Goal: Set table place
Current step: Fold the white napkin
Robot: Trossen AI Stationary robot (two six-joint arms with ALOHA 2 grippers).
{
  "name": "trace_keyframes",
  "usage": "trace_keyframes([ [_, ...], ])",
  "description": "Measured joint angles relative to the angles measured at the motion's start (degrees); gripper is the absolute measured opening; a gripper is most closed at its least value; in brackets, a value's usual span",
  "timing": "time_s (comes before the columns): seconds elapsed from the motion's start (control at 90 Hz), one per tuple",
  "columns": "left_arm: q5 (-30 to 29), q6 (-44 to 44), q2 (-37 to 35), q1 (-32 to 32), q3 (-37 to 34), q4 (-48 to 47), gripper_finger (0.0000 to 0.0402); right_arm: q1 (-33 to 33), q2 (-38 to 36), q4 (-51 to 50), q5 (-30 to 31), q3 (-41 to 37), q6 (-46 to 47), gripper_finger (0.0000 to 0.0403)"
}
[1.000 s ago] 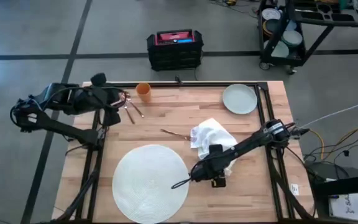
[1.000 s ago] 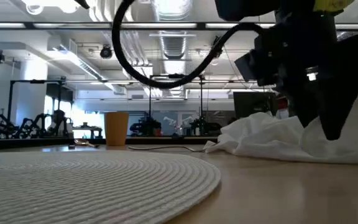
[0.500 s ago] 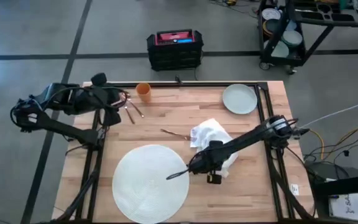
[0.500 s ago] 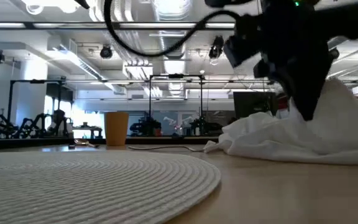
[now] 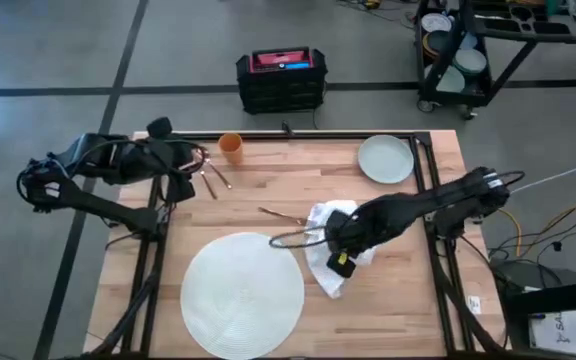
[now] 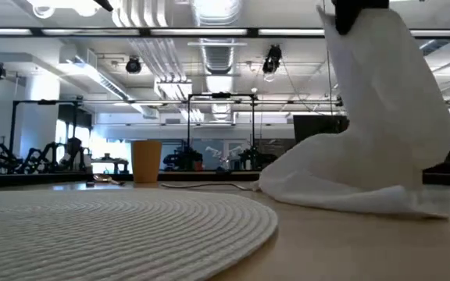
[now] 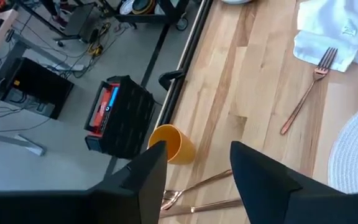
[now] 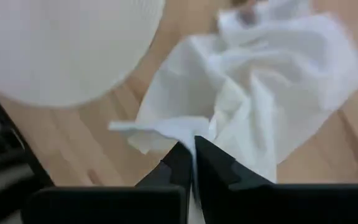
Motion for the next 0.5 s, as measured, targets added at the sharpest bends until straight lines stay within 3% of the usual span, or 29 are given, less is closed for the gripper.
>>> trace_keyframes([
  [0.211,0.1,0.0,0.0,0.0,-2.1,0.7,0.0167,-2.2,-3.6,0.6,6.7,3.7,2.7,0.0000],
  [0.5,0.3,-1.1,0.0,0.0,-10.3,7.5,0.0176,-7.6,-3.3,1.0,13.8,16.7,-6.4,0.0000],
])
